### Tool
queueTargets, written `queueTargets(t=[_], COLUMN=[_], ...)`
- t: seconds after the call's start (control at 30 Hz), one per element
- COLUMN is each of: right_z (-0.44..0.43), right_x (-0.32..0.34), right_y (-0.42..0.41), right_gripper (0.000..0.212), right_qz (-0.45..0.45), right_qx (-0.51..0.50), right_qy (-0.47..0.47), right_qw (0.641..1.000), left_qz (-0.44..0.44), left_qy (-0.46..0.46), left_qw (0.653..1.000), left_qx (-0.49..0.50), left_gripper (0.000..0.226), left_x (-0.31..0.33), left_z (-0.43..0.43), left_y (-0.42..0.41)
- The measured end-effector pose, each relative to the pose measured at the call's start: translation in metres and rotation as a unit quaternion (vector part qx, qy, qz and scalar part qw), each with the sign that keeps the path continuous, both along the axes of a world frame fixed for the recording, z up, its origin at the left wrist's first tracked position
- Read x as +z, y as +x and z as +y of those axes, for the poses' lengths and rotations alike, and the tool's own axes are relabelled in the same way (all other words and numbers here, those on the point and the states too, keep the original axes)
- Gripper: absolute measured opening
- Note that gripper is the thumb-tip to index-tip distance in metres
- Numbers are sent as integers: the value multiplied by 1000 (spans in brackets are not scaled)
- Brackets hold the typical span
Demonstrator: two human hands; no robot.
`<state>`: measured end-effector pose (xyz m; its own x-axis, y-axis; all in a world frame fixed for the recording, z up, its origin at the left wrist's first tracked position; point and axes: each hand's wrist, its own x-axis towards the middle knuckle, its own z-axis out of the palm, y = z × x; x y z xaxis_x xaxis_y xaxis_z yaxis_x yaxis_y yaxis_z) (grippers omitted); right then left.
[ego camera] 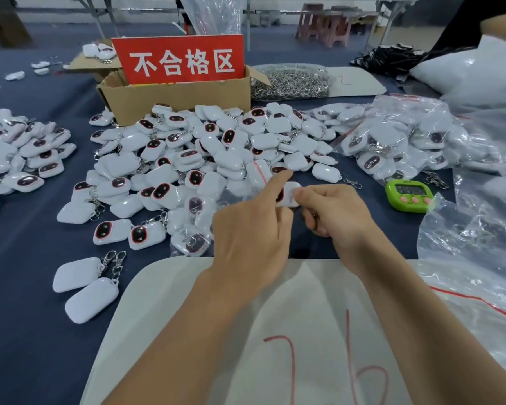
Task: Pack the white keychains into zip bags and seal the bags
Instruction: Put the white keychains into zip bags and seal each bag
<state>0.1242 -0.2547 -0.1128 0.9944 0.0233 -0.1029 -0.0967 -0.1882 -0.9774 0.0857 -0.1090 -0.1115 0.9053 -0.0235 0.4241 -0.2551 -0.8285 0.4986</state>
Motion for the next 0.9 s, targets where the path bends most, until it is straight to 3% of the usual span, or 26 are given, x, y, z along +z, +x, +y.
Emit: queueTargets(t=[0.1, 0.2, 0.33, 0.43, 0.53, 0.7, 0.83, 0.9], right_z=[-4, -7, -4, 0, 4, 10, 0, -8], right_x=[6, 10, 7, 5, 0, -5, -4, -10], right_y=[2, 1, -2, -4, -2, -2, 7, 14], right_gripper=[30, 30, 31, 37, 29, 33, 16, 35], right_qz=[-1, 8, 7, -11, -20, -69, -134, -126], right_qx=[-72, -63, 2, 56, 69, 0, -192, -187], right_qy=[71, 107, 33, -28, -68, -92, -19, -144], right_qw=[995, 992, 999, 998, 995, 993, 972, 963], left_qz=[27, 46, 25, -11, -26, -40, -1, 49], left_qy=[-12, -73, -165, -110, -98, -139, -155, -137], left_qw=[999, 996, 986, 993, 992, 987, 988, 989], left_qx=[13, 10, -22, -35, -75, -65, -14, -36], left_gripper=[67, 76, 73, 66, 63, 61, 63, 63], left_x=[1, 3, 2, 3, 2, 0, -3, -8], left_z=[-3, -5, -3, -5, -7, -7, -5, -6], left_y=[0, 0, -1, -3, -4, -1, 5, 8])
